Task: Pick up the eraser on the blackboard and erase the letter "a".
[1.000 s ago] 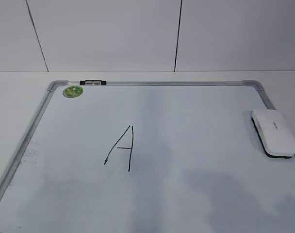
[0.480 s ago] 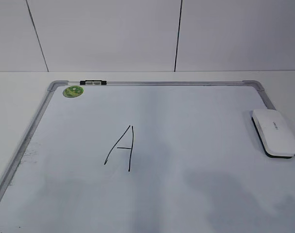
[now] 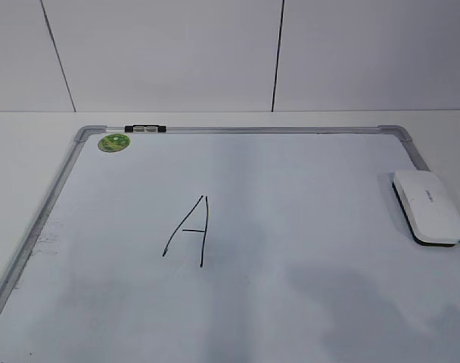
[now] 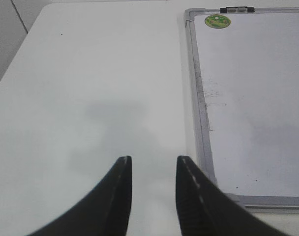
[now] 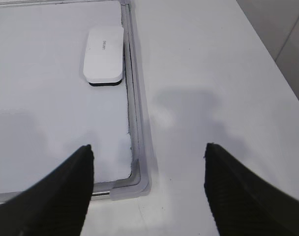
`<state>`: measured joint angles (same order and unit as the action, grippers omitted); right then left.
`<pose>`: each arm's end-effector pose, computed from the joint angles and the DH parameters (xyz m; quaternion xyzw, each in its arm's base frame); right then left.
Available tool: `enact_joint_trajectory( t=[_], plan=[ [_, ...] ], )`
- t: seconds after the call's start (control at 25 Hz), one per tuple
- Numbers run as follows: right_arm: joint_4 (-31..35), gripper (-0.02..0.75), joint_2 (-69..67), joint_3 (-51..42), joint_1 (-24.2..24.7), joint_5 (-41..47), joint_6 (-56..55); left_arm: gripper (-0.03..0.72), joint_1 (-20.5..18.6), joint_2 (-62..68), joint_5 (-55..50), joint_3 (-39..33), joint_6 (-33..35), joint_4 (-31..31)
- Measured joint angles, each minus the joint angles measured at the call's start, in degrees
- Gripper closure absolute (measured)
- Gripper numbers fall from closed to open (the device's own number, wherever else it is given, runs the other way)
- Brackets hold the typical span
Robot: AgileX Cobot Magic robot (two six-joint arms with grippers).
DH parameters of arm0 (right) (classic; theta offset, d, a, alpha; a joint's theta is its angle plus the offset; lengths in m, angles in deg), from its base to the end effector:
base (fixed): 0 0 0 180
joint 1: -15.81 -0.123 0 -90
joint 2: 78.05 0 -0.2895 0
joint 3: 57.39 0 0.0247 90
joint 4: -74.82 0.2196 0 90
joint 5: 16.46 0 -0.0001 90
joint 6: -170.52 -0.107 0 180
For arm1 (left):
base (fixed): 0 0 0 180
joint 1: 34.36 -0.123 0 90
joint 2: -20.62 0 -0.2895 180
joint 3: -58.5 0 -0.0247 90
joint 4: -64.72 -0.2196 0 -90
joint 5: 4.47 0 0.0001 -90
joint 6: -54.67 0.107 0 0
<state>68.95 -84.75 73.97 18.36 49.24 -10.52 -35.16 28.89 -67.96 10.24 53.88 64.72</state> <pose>-0.0300 -0.0087 0.2471 0.0319 0.8688 -0.0575 0.4908 -0.0243 -0.0003 0.2527 -0.0120 0.8660 0.0000 0.4998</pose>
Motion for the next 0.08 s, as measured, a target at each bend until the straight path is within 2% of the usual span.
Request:
enact_joint_trajectory(
  t=[0.08],
  plan=[
    [0.00, 0.178, 0.00, 0.00, 0.00, 0.00, 0.00, 0.454, 0.00, 0.00, 0.00, 0.00, 0.00, 0.00]
  ],
)
